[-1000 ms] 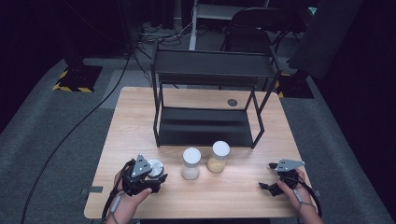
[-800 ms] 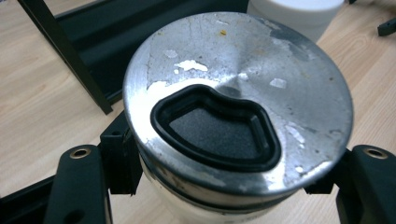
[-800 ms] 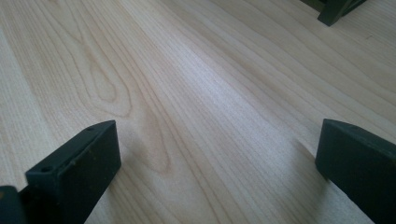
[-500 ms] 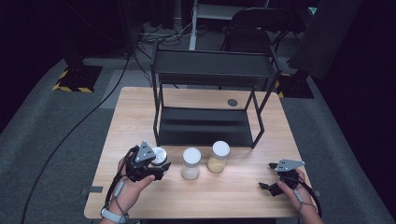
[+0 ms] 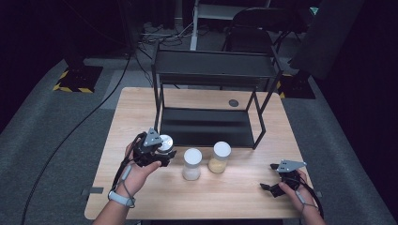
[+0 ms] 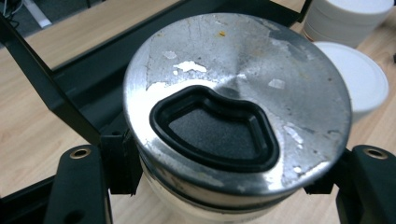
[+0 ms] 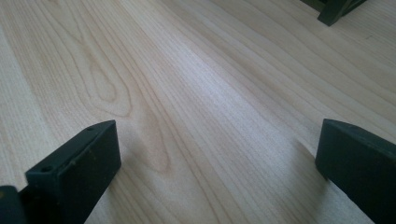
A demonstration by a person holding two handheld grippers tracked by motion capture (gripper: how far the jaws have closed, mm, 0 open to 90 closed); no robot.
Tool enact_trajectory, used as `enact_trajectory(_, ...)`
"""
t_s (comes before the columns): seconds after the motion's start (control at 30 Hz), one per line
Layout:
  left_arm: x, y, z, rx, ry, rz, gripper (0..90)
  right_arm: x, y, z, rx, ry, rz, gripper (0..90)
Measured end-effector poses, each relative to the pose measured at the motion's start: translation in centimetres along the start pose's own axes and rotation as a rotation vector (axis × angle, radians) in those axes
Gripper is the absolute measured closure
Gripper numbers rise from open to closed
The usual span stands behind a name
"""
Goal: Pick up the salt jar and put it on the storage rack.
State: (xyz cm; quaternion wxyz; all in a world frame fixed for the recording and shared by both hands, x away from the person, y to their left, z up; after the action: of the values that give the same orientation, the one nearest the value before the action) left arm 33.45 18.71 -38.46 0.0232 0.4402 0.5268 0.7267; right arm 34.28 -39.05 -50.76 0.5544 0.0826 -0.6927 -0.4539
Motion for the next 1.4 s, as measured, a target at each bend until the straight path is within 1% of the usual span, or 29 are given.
enact_trajectory(0.2,-0.7,1.2,0.6,-0.003,-0.004,-0.008,30.5,0.0,0.0,0.0,0.0,0.0,0.0,0.0)
enact_trajectory(0.23,-0.7,1.5,0.7,-0.007,-0.005,-0.002,30.4,0.0,0.0,0.0,0.0,0.0,0.0,0.0)
enact_trajectory(0.43,-1.4,2.7,1.1,-0.016,-0.007,-0.002,30.5,0.0,0.0,0.0,0.0,0.0,0.0,0.0)
enact_trajectory(0.73,-2.8,4.5,1.6,-0.024,-0.004,-0.011,30.5,0.0,0.0,0.0,0.0,0.0,0.0,0.0)
enact_trajectory(0.87,-3.6,5.2,1.8,-0.03,-0.005,-0.008,30.5,0.0,0.0,0.0,0.0,0.0,0.0,0.0)
enact_trajectory(1.1,-5.2,6.0,2.5,-0.021,-0.007,-0.011,30.5,0.0,0.0,0.0,0.0,0.0,0.003,0.0)
enact_trajectory(1.23,-6.3,6.4,2.5,-0.039,0.009,-0.005,30.5,0.0,0.0,0.0,0.0,0.0,0.002,0.0)
enact_trajectory(1.33,-7.1,6.4,2.7,-0.026,-0.003,-0.004,30.5,0.0,0.0,0.0,-0.001,0.0,0.003,0.0)
enact_trajectory(1.4,-7.7,6.4,2.9,-0.026,-0.006,-0.001,30.5,0.0,0.0,0.0,-0.001,0.0,0.003,0.0)
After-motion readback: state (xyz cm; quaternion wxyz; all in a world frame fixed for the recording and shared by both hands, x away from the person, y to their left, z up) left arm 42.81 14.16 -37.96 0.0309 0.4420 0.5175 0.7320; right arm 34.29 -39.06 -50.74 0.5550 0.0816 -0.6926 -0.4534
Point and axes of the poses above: each handheld gripper's, and its own axes: x roughly backward along the jaws, y roughly out of its top, z roughly to its left, the point moved 8 cm from there along -x, roughly forward along the jaws, and after that the axes turned 3 degrees about y, right-handed, at the moved point
